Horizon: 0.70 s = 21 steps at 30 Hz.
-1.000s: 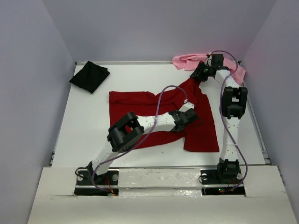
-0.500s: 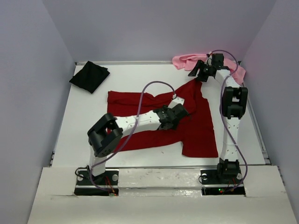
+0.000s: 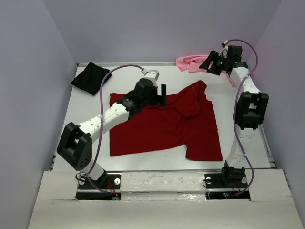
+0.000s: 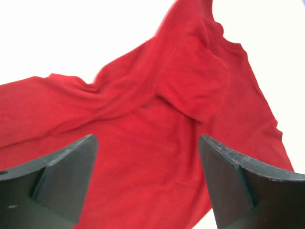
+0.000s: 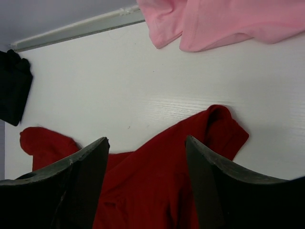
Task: Fold and stack the t-shirts
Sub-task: Fold the tshirt
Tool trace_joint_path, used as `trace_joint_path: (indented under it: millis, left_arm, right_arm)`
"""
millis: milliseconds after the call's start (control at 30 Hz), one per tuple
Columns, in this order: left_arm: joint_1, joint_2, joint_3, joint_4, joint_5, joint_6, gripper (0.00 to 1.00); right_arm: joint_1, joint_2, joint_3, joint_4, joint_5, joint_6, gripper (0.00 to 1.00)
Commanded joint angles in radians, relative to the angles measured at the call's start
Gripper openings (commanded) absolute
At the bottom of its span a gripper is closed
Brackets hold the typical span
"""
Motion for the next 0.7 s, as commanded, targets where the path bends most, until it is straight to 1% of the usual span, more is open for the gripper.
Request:
trace_joint_path:
  millis: [0, 33, 100, 133, 167, 200, 267, 400, 567, 633, 667]
  left_arm:
    - [0.209, -0.022, -0.109, 0.163, 0.309, -0.009, 0.99]
    - [0.288, -0.014, -0.14, 0.173, 0.339, -0.009, 0.99]
    - [0.35, -0.01, -0.166, 0.191, 0.323, -0.012, 0.99]
    - [0.405, -0.007, -0.186, 0.199, 0.308, -0.027, 0.99]
    - [0.436, -0.005, -0.197, 0.223, 0.306, -0.043, 0.99]
    - [0.464, -0.003, -0.211, 0.248, 0.304, -0.06, 0.99]
    - [0.527, 0.001, -0.243, 0.288, 0.306, -0.104, 0.99]
    - [0.565, 0.041, -0.205, 0.273, 0.265, -0.1, 0.99]
    - [0.568, 0.078, -0.142, 0.188, 0.145, -0.063, 0.99]
    - [0.574, 0.09, -0.11, 0.159, 0.068, -0.039, 0.99]
    - [0.579, 0.095, -0.103, 0.144, 0.058, -0.032, 0.99]
  right_arm:
    - [-0.023, -0.097, -0.089, 0.041, -0.002, -0.034, 0.71]
    - [-0.046, -0.118, -0.129, 0.047, -0.023, -0.025, 0.71]
    - [-0.072, -0.137, -0.175, 0.071, -0.071, -0.002, 0.71]
    - [-0.096, -0.152, -0.23, 0.088, -0.127, 0.035, 0.71]
    - [-0.107, -0.158, -0.258, 0.108, -0.151, 0.046, 0.71]
    - [-0.107, -0.166, -0.288, 0.148, -0.171, 0.058, 0.71]
    - [-0.116, -0.19, -0.338, 0.171, -0.163, 0.063, 0.71]
    - [-0.116, -0.198, -0.416, 0.183, -0.163, 0.052, 0.71]
    - [-0.116, -0.166, -0.448, 0.208, -0.172, 0.048, 0.71]
    - [-0.116, -0.145, -0.454, 0.223, -0.182, 0.051, 0.71]
    - [-0.116, -0.138, -0.457, 0.231, -0.185, 0.06, 0.71]
